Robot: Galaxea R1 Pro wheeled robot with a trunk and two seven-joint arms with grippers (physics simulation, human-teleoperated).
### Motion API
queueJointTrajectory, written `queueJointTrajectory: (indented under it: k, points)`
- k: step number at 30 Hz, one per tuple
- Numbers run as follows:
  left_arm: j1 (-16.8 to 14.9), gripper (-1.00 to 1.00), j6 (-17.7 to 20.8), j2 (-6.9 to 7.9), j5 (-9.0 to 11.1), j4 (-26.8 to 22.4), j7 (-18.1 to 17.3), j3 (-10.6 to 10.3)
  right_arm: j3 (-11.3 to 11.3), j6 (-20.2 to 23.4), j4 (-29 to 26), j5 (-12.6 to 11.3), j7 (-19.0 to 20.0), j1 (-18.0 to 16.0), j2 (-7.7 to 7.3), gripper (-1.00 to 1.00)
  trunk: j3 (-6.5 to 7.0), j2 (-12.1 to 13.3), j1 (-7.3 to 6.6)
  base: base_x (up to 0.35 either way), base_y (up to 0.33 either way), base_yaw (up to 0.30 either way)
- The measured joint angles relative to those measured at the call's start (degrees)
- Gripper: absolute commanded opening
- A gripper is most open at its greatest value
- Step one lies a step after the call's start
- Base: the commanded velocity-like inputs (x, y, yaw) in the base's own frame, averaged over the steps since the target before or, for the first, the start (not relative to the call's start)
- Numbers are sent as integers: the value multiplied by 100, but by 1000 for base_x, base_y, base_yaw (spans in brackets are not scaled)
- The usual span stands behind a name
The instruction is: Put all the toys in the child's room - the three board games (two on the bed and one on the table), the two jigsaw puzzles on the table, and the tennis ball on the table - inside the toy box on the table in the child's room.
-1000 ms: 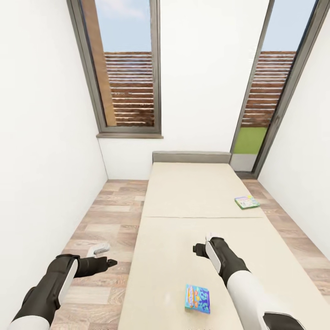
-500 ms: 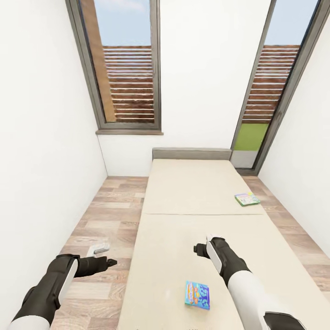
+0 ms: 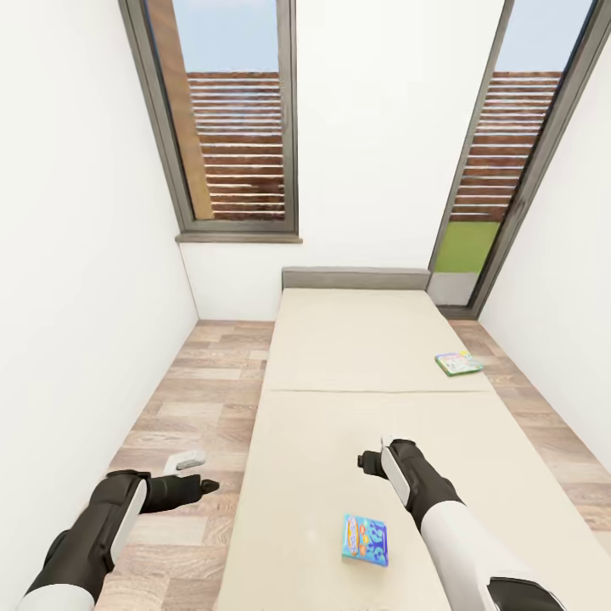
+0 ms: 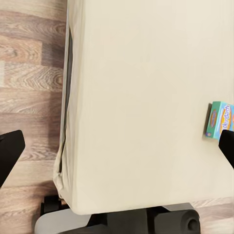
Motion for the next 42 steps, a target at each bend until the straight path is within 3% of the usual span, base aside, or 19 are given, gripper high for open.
queueJointTrajectory:
  k: [21,27,29,31,34,36,38,42]
  points:
    - [0,100,0,35,6,-14,-18,18,-13,66,358,-3,3,-9,-55,100,-200,0,0,0,0,0]
    - [5,100,52,41,26,-353,-99,-1,-12,43,360,-2,3,-9,-58,100,-257,-1,0,0,0,0]
    - [22,100,129,52,35,-706,-335,17,-13,33,361,-2,4,-9,-52,100,-276,-1,0,0,0,0]
    - [50,100,262,69,20,-1028,-788,34,-12,29,361,-1,4,-9,-47,100,-295,-1,0,0,0,0]
    - [71,100,339,149,4,-1212,-1307,67,-12,23,356,2,3,-9,-39,100,-323,-1,0,0,0,0]
    - [81,100,380,384,14,-1313,-1900,100,-11,19,353,6,5,-9,-34,100,-342,-1,0,0,0,0]
    - [84,100,394,513,19,-1339,-2258,113,-13,14,353,12,6,-9,-30,100,-361,-1,0,0,0,0]
    - [87,100,389,634,7,-1360,-2981,228,-10,3,352,34,9,-9,-19,100,-400,-1,0,0,0,0]
